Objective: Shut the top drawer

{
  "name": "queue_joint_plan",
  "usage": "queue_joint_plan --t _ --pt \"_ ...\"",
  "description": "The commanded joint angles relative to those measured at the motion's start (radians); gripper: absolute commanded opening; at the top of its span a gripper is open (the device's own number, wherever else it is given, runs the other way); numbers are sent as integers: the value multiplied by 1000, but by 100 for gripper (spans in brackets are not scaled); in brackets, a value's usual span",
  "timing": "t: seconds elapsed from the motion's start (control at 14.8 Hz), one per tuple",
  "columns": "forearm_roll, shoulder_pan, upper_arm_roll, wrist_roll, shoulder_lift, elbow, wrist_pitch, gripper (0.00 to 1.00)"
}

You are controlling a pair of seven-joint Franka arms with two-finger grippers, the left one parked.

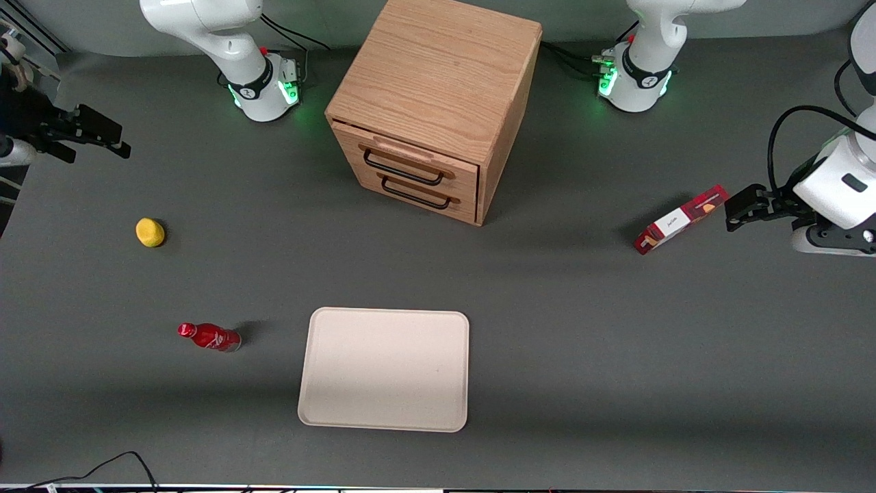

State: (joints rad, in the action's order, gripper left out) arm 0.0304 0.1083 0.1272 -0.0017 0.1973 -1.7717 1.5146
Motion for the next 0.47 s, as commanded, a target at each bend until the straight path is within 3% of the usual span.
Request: queue_joint_plan --t 0.0,0.14,0.41 --pt "-47 19 -11 74 65 -84 47 100" --pt "-99 24 -15 69 22 -34 44 100" --pt "-96 22 -8 88 -61 67 30 100"
